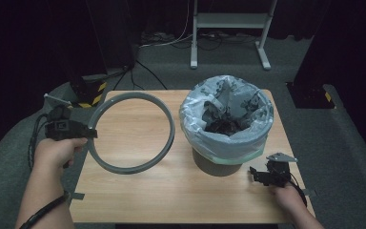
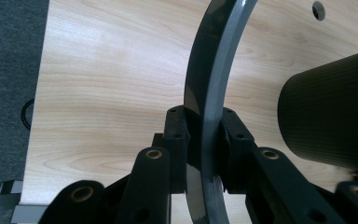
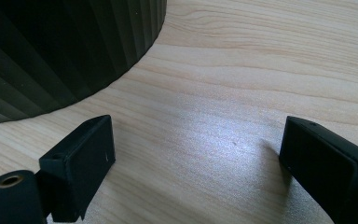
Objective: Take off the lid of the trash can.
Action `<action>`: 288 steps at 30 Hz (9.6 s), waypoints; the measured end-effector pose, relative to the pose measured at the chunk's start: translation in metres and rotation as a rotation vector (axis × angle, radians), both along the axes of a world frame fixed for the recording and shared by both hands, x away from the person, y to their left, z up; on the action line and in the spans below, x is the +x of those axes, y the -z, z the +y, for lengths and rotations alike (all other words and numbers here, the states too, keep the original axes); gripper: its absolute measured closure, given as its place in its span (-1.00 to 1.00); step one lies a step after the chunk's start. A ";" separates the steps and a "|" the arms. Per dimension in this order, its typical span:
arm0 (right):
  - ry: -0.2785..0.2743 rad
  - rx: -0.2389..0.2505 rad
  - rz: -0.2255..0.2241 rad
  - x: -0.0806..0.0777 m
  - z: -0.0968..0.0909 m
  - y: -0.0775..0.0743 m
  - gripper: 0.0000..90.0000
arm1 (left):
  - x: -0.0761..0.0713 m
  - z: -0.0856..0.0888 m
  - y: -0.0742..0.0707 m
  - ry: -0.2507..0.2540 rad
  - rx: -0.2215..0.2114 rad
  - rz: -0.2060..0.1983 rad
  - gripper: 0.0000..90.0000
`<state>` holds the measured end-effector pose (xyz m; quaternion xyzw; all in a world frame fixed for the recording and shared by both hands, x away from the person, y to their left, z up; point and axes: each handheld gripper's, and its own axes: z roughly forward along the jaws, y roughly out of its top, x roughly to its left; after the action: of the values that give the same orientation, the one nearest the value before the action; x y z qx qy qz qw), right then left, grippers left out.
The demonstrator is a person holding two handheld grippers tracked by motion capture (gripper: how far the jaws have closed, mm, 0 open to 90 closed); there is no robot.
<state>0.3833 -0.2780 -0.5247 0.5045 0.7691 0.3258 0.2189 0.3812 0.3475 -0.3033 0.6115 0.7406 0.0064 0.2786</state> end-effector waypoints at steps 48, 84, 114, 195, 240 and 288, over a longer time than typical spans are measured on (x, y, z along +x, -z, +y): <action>-0.001 0.001 0.002 0.000 0.000 0.000 -0.78 | 0.011 -0.035 0.109 0.086 0.002 0.117 0.68; -0.002 0.000 0.002 0.000 0.000 0.000 -0.78 | 0.008 -0.064 0.173 0.100 0.039 0.177 0.68; -0.001 0.001 0.003 0.000 0.000 0.000 -0.78 | 0.007 -0.076 0.182 0.106 0.081 0.179 0.21; -0.001 0.075 -0.637 -0.060 -0.007 -0.138 -0.73 | -0.041 -0.188 0.043 0.340 -0.032 -0.984 -0.69; 0.026 0.130 -0.543 -0.006 0.035 -0.230 0.15 | 0.006 -0.240 0.008 0.277 0.018 -0.916 0.83; 0.098 0.090 -0.535 0.004 0.037 -0.232 0.85 | -0.004 -0.238 0.017 0.289 -0.021 -1.010 0.99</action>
<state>0.3869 -0.2413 -0.2930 0.4463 0.6432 0.4701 0.4074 0.3774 0.1091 -0.3199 0.6253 0.4220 0.2545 0.6051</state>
